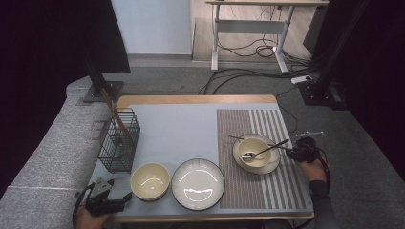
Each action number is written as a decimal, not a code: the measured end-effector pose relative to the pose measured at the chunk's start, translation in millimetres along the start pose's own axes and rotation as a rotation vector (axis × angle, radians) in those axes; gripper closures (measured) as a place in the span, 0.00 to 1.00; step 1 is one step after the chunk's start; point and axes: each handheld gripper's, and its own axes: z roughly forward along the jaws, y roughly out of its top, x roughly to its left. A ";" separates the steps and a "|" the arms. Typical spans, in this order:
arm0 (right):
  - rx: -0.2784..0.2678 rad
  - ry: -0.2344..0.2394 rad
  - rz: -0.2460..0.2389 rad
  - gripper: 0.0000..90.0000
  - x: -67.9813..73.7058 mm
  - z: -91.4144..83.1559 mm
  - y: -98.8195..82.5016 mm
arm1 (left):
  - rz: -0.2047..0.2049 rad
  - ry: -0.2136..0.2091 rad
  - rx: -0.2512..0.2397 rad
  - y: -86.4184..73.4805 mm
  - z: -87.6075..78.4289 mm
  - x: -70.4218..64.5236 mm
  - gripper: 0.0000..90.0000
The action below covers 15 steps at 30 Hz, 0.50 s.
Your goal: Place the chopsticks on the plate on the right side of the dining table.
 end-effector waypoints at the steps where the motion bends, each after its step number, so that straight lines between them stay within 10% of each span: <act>1: -0.002 -0.002 0.002 0.67 -0.2 1.0 0.3 | 0.000 0.000 0.000 0.0 0.0 0.0 0.10; 15: -0.033 -0.011 -0.010 0.58 1.9 -1.7 0.4 | 0.000 0.000 0.000 0.0 0.0 0.0 0.10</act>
